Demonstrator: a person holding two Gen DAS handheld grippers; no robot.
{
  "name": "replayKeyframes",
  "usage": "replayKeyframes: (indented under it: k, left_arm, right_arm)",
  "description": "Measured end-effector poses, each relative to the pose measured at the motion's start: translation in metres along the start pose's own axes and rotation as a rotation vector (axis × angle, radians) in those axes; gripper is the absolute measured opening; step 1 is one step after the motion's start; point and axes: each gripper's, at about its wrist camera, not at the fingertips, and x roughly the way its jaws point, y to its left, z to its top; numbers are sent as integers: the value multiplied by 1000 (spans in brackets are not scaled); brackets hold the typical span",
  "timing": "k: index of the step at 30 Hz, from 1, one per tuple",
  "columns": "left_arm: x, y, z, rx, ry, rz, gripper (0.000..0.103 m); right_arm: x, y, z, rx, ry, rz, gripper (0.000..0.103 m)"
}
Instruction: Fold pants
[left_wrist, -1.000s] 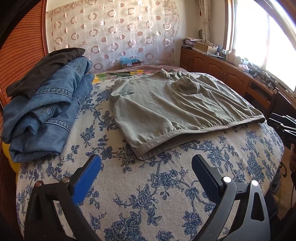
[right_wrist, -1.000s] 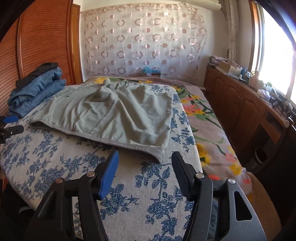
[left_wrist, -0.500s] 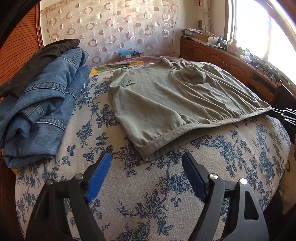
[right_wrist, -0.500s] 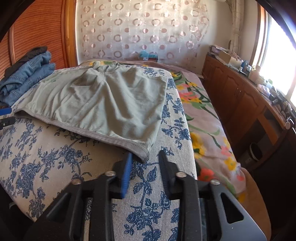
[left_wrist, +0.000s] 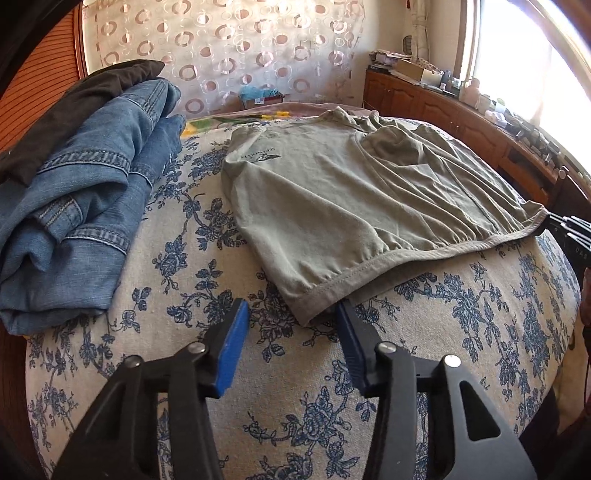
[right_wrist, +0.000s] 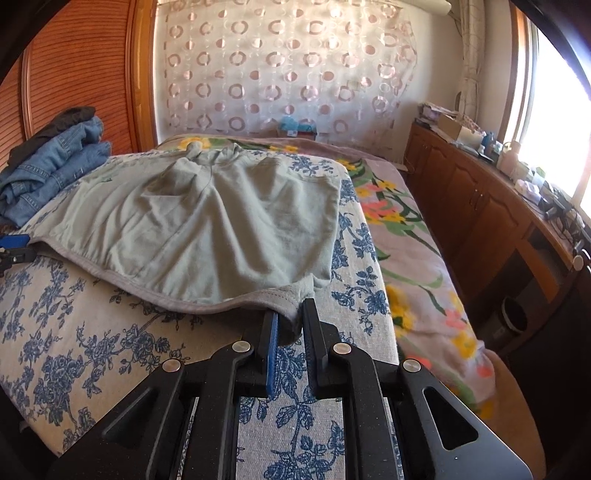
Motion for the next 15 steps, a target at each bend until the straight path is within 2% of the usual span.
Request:
replayKeyframes:
  k: [3, 5, 9, 12, 15]
  left_arm:
    - [1, 0, 3, 0, 1, -10, 37]
    - [1, 1, 3, -4, -1, -21, 30]
    - [0, -1, 2, -1, 2, -22, 24]
    - [-4, -1, 0, -2, -6, -23, 13]
    - [-7, -1, -2, 0, -13, -25, 9]
  right_arm:
    - [7, 1, -7, 8, 17, 2, 10]
    - [3, 0, -7, 14, -7, -1, 10]
    - [5, -1, -9, 17, -7, -8, 10]
    - [6, 1, -9, 1, 11, -6, 10]
    - [5, -3, -10, 10, 22, 7, 4]
